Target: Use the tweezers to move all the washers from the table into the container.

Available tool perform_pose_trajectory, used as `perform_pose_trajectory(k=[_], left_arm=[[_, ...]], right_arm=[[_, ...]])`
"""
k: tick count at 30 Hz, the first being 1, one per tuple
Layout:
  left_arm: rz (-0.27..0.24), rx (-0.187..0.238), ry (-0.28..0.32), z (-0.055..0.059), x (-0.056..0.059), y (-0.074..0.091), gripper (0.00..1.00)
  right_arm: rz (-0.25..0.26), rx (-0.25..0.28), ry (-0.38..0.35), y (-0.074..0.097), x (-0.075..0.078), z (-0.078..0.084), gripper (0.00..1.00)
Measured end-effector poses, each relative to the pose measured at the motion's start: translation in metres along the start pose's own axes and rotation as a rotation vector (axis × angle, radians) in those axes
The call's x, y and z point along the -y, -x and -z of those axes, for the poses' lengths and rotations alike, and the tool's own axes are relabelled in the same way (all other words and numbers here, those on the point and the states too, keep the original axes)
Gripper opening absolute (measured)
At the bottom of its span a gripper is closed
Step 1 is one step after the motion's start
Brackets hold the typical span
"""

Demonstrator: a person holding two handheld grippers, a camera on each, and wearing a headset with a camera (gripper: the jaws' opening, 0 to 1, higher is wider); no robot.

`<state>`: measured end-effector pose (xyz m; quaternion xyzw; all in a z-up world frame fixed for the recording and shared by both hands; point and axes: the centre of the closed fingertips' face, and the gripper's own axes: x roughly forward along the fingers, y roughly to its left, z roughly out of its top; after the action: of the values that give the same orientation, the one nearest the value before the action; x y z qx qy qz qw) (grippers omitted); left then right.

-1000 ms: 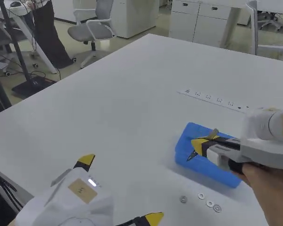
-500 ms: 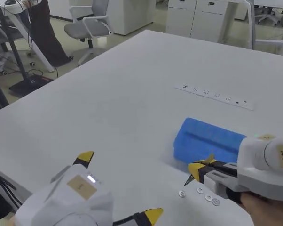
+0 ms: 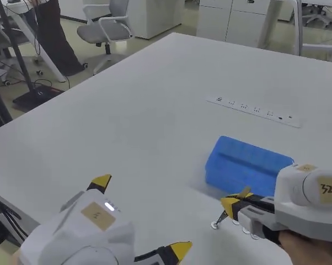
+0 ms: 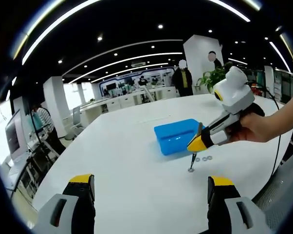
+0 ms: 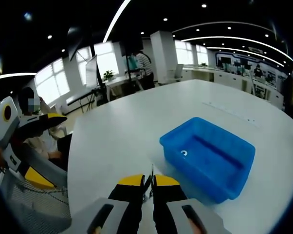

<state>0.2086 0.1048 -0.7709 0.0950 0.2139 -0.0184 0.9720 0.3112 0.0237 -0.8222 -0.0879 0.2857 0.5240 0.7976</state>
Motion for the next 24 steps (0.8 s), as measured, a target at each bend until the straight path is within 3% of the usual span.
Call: perform_pose_trajectory(k=[20, 24], left_arm=[[-0.006, -0.002, -0.002, 0.0000, -0.0008, 0.0000, 0.99], [-0.007, -0.005, -0.005, 0.0005, -0.0008, -0.0002, 0.99]], right_arm=[[-0.015, 0.000, -0.021, 0.0009, -0.0063, -0.0012, 0.03], [-0.011, -0.005, 0.004, 0.0000, -0.0057, 0.0001, 0.03]])
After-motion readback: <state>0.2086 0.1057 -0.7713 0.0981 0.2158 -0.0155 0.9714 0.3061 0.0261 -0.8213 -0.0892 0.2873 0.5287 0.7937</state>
